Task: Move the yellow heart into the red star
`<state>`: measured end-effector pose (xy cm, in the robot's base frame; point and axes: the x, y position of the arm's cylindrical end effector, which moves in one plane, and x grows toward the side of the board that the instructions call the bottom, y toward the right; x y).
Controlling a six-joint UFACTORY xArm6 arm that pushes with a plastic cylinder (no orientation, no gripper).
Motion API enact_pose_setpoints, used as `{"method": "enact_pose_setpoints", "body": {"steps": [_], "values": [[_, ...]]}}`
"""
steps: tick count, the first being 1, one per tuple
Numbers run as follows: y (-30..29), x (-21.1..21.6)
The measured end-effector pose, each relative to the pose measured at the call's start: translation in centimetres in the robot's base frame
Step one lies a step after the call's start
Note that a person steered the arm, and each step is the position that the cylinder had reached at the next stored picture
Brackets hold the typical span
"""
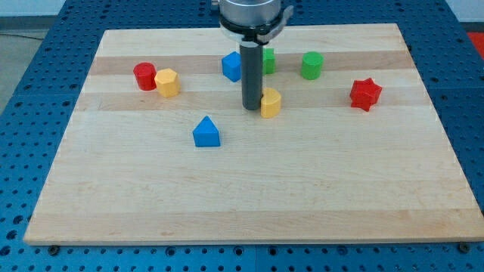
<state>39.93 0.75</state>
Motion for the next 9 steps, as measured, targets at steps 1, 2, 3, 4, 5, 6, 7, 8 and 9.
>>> {"method": "enact_pose_setpoints", "body": {"steps": [1, 2, 3, 4, 5, 6, 7, 8, 9], "values": [[2.9, 0.0], [3.6, 0.9], [3.7, 1.3], [5.0, 1.3], [7.9, 1.3], [10.2, 1.3], [11.8, 1.3], [12.6, 1.3], [12.5, 1.3]]}}
